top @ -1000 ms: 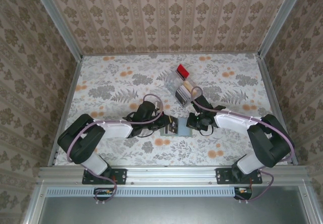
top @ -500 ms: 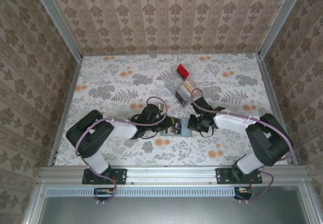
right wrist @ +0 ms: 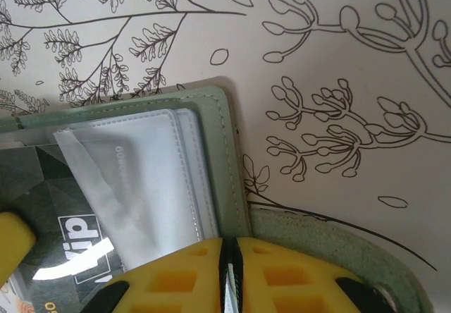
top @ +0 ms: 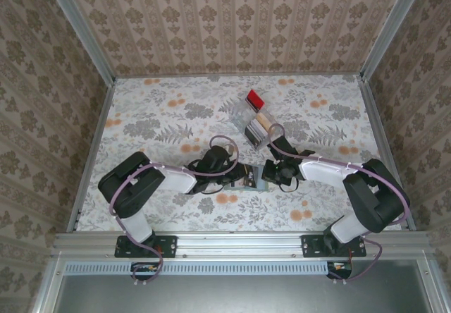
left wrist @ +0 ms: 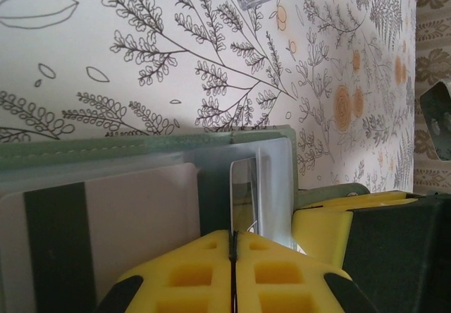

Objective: Put the credit cards into the card holder
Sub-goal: Insert the credit card into the card slot.

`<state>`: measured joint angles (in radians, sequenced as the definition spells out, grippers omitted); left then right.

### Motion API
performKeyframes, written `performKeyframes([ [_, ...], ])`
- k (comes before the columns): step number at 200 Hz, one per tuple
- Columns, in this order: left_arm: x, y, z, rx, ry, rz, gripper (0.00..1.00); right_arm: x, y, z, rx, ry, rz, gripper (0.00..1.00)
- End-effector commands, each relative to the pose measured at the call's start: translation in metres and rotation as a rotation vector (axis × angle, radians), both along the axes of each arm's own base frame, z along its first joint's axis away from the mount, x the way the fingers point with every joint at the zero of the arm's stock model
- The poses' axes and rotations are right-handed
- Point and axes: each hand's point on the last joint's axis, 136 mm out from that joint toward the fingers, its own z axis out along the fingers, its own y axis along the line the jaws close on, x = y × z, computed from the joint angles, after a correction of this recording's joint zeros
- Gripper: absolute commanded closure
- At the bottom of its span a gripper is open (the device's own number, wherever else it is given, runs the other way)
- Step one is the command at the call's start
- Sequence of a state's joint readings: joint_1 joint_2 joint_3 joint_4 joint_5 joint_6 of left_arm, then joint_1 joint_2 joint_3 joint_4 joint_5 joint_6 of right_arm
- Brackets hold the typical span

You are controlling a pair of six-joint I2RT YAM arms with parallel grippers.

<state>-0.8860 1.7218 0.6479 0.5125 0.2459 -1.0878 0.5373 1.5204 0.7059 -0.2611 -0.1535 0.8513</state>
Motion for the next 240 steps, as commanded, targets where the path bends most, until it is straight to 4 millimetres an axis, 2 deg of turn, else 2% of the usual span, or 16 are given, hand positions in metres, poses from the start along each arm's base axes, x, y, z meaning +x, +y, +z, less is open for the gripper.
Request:
performKeyframes([
  [1, 0.000, 0.000, -0.011, 0.055, 0.017, 0.011, 0.90, -0.013, -0.010, -0.022, -0.035, 0.057, -0.030, 0.85],
  [74, -0.003, -0.006, -0.014, 0.078, 0.024, -0.010, 0.87, -0.012, -0.008, -0.022, -0.003, 0.054, -0.058, 0.85],
  [125, -0.004, -0.011, -0.016, 0.100, 0.037, -0.033, 0.85, -0.008, -0.004, -0.012, 0.027, 0.028, -0.073, 0.85],
  [153, -0.005, -0.013, -0.015, 0.115, 0.037, -0.051, 0.82, -0.006, -0.003, -0.008, 0.033, 0.023, -0.075, 0.85],
  [179, -0.006, -0.006, -0.014, 0.156, 0.029, -0.048, 0.77, -0.004, -0.002, -0.003, 0.039, 0.013, -0.076, 0.84],
  [213, -0.008, 0.002, -0.011, 0.217, 0.010, -0.046, 0.71, 0.002, -0.001, 0.013, 0.037, -0.017, -0.064, 0.82],
  [240, -0.010, 0.002, -0.012, 0.234, 0.007, -0.059, 0.67, 0.005, -0.007, 0.020, 0.002, -0.034, -0.069, 0.81],
])
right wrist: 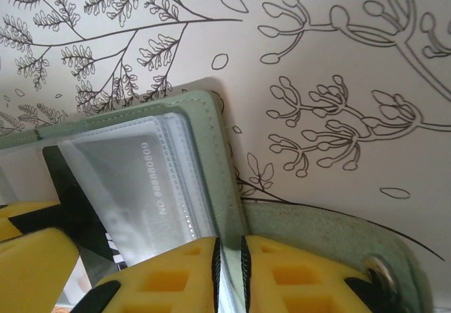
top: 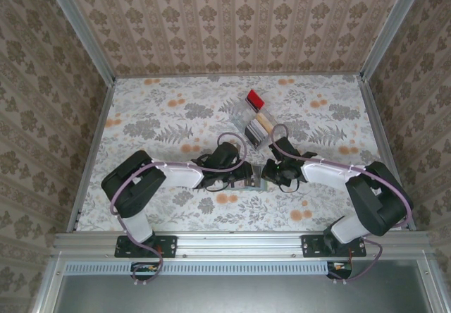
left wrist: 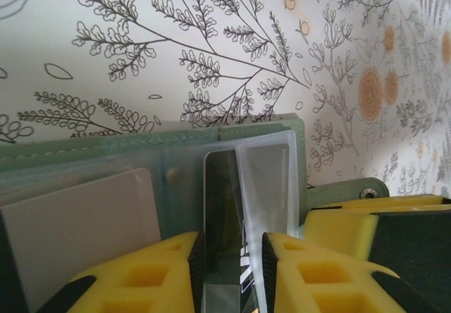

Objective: Put the credit cards into the card holder
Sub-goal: Insert the credit card into the card slot.

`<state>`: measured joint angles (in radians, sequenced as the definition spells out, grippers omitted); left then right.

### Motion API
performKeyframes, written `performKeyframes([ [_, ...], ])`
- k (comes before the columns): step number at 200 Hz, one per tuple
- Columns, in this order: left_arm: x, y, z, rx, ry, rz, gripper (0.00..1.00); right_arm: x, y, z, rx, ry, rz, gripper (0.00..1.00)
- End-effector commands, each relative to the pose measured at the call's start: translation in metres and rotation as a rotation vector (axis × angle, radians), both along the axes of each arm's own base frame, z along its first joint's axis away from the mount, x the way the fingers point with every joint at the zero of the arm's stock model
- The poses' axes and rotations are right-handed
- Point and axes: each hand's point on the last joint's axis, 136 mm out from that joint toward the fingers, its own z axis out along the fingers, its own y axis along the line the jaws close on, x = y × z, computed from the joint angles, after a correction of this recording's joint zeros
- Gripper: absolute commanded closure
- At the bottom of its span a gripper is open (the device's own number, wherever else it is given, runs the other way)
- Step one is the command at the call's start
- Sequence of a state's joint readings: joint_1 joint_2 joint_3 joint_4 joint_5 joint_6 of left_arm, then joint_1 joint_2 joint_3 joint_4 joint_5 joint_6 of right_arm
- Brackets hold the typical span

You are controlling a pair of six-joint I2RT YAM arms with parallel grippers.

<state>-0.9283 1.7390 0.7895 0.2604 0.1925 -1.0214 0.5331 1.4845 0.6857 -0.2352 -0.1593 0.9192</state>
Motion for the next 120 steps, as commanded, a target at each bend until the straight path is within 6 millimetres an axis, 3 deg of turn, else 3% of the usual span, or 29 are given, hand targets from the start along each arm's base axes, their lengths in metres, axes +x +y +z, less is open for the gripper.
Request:
performKeyframes([
  [1, -0.006, 0.012, -0.009, 0.093, 0.003, -0.014, 0.66, 0.003, -0.008, 0.013, -0.044, -0.023, -0.008, 0.81],
  [66, -0.009, 0.011, -0.015, 0.118, 0.026, -0.034, 0.79, -0.001, -0.011, -0.005, -0.074, 0.016, -0.006, 0.81],
  [120, -0.011, 0.009, -0.020, 0.137, 0.052, -0.041, 0.85, -0.005, -0.002, -0.016, -0.031, 0.050, 0.011, 0.88],
])
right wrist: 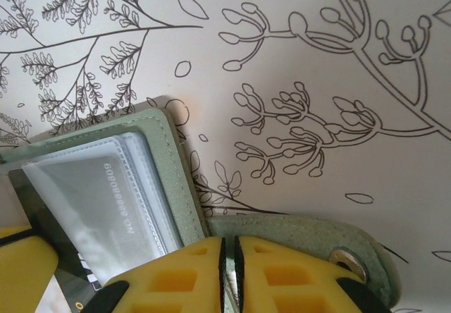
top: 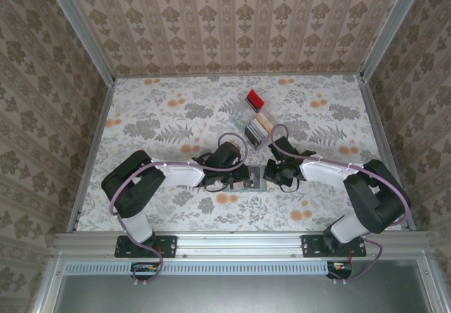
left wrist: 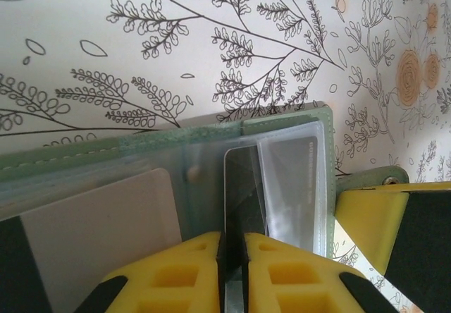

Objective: Put the credit cards into the card holder
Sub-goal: Insert the credit card into the card slot.

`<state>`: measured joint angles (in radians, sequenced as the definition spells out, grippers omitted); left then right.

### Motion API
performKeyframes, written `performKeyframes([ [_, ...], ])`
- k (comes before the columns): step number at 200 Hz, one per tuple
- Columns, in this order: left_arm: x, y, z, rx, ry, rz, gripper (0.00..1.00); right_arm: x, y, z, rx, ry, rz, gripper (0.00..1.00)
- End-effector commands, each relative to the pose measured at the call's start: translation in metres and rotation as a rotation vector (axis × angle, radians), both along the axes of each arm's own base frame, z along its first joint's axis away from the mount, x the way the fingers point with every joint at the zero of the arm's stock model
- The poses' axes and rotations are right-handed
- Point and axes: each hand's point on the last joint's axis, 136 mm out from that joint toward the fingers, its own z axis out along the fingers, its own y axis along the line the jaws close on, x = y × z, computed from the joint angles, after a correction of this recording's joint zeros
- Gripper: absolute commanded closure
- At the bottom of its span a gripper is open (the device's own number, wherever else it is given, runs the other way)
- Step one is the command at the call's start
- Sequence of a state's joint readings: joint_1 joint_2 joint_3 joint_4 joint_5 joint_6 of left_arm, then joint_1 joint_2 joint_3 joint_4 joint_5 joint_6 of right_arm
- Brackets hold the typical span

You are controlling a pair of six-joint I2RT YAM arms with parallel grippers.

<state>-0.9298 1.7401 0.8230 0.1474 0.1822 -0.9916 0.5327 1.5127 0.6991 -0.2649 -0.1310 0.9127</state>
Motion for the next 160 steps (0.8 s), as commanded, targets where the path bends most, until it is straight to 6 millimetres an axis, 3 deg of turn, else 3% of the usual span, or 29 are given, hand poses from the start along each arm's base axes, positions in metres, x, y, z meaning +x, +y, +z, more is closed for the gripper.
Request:
performKeyframes([
  [1, -0.007, 0.002, -0.013, 0.060, 0.031, -0.024, 0.85, -0.004, 0.004, -0.008, 0.017, 0.027, 0.017, 0.89],
  [71, -0.007, -0.012, -0.015, 0.031, 0.054, -0.038, 0.81, -0.011, 0.012, -0.011, 0.088, 0.042, 0.005, 0.91],
  [128, -0.013, -0.025, -0.003, -0.006, 0.030, -0.121, 0.78, -0.010, 0.011, -0.012, 0.080, 0.039, 0.000, 0.91],
  [160, -0.012, -0.012, -0.001, 0.054, 0.015, -0.101, 0.74, -0.010, 0.007, -0.012, 0.059, 0.040, -0.006, 0.91],
])
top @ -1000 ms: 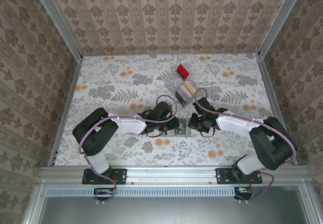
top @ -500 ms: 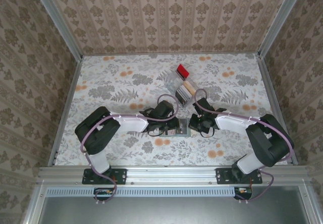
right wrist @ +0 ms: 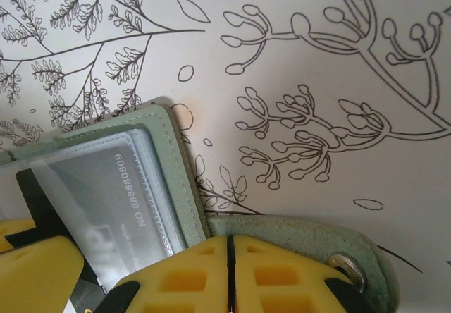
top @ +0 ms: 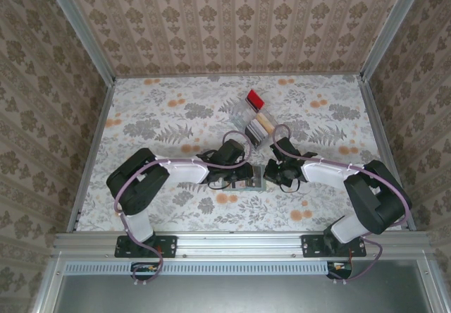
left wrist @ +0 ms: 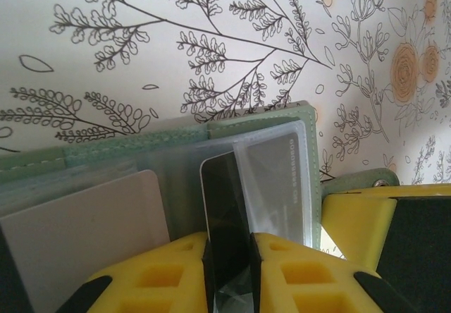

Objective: Put the credit cards into the card holder
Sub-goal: Insert the credit card into the card slot.

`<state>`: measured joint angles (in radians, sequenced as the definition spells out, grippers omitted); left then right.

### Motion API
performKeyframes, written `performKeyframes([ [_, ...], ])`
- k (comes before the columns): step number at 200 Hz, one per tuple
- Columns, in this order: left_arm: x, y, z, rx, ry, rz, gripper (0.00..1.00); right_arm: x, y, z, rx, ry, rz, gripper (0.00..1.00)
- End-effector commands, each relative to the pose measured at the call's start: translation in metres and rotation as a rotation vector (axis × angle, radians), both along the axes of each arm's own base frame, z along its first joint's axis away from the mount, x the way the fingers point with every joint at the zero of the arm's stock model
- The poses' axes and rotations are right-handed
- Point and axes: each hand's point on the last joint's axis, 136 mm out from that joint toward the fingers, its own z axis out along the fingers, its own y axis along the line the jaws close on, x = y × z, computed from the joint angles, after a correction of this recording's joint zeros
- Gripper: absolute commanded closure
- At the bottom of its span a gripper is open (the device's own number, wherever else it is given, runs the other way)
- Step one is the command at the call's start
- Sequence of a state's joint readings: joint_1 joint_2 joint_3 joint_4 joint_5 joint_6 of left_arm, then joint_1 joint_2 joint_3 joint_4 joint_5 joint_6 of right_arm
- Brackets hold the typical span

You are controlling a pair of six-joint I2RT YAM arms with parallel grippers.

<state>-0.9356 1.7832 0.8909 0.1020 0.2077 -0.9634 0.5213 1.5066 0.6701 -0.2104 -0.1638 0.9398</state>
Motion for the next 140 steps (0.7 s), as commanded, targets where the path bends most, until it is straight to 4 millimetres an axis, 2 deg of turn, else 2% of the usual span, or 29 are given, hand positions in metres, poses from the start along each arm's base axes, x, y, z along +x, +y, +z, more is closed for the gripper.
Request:
performKeyframes([
  [1, -0.013, 0.001, -0.002, 0.046, 0.003, -0.056, 0.74, -0.011, 0.004, -0.011, 0.010, 0.042, 0.017, 0.91],
  [46, -0.005, 0.026, 0.011, 0.145, -0.059, -0.017, 0.62, -0.009, -0.001, -0.010, -0.032, 0.043, 0.021, 0.90],
  [71, -0.005, 0.026, 0.021, 0.120, -0.089, -0.032, 0.57, -0.008, -0.001, -0.009, -0.033, 0.041, 0.025, 0.90],
  [104, 0.000, 0.025, 0.051, 0.060, -0.184, -0.050, 0.47, -0.005, 0.003, -0.004, -0.021, 0.029, 0.031, 0.90],
  [117, 0.005, 0.035, 0.058, 0.070, -0.203, -0.024, 0.44, -0.004, 0.003, -0.002, -0.018, 0.025, 0.033, 0.89],
  [140, 0.012, 0.062, 0.054, 0.104, -0.176, 0.044, 0.41, -0.003, 0.005, 0.000, -0.011, 0.022, 0.041, 0.89],
])
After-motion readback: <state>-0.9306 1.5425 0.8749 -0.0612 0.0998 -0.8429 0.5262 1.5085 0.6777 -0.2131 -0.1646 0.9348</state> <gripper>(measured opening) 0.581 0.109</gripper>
